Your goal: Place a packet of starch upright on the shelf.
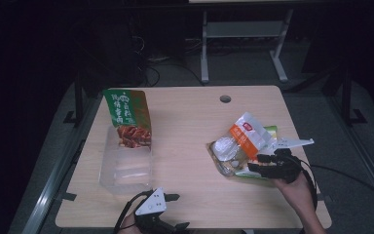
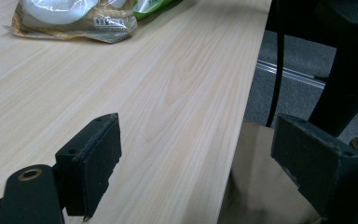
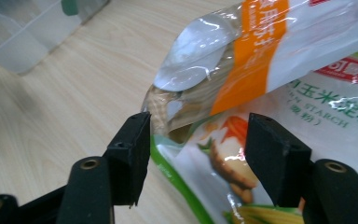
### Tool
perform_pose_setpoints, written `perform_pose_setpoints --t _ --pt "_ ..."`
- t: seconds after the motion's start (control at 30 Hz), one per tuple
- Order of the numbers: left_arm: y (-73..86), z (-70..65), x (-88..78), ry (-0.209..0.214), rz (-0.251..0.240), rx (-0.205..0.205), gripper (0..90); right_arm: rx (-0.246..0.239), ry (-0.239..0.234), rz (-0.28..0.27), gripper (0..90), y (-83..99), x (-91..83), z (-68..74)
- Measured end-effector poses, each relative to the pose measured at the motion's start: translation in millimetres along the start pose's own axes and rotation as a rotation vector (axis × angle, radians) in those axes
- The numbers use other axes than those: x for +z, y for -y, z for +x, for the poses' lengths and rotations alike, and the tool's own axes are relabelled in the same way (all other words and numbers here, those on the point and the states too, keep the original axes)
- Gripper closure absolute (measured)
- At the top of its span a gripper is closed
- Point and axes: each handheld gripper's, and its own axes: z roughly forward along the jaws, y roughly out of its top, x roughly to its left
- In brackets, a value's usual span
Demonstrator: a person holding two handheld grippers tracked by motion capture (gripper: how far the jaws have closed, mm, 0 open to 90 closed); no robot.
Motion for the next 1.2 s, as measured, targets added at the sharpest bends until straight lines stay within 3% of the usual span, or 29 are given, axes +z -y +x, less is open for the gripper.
perform_pose_setpoints --t 0.17,0.37,0.73,0.77,0.8,0.87,0.97,1.13,1.2 --pt "0.0 -0.5 0.7 0.002 0.000 0.002 15.7 0.037 0.025 -0.014 38.6 -8.4 6.3 -7.8" --pt "-0.2 -0.1 -0.4 0.001 -0.002 0.001 15.7 0.038 0.052 -0.010 39.1 -15.8 18.3 -11.3" --pt "-0.5 -0.3 0.5 0.001 -0.004 0.003 15.7 0.070 0.091 -0.078 45.5 -25.1 38.1 -15.0" --pt "-0.5 -0.4 0.5 0.001 -0.004 0.002 15.7 0.070 0.123 -0.094 52.2 -26.7 40.8 -14.6" --pt "-0.5 -0.4 0.6 0.001 -0.004 0.003 15.7 0.070 0.123 -0.094 52.2 -26.7 40.8 -14.6" --pt "-0.7 -0.8 0.8 0.002 -0.002 0.003 15.7 0.087 0.159 -0.104 62.9 -27.6 43.7 -15.3" --pt "-0.7 -1.0 1.2 0.003 -0.001 0.003 15.7 0.096 0.186 -0.108 71.6 -27.9 44.2 -15.9" --pt "-0.8 -1.0 0.8 0.002 -0.001 0.005 15.7 0.077 0.203 -0.119 79.2 -28.5 42.5 -15.6" --pt "-0.8 -1.1 0.8 0.002 -0.002 0.004 15.7 0.080 0.195 -0.125 86.6 -29.4 38.9 -14.0"
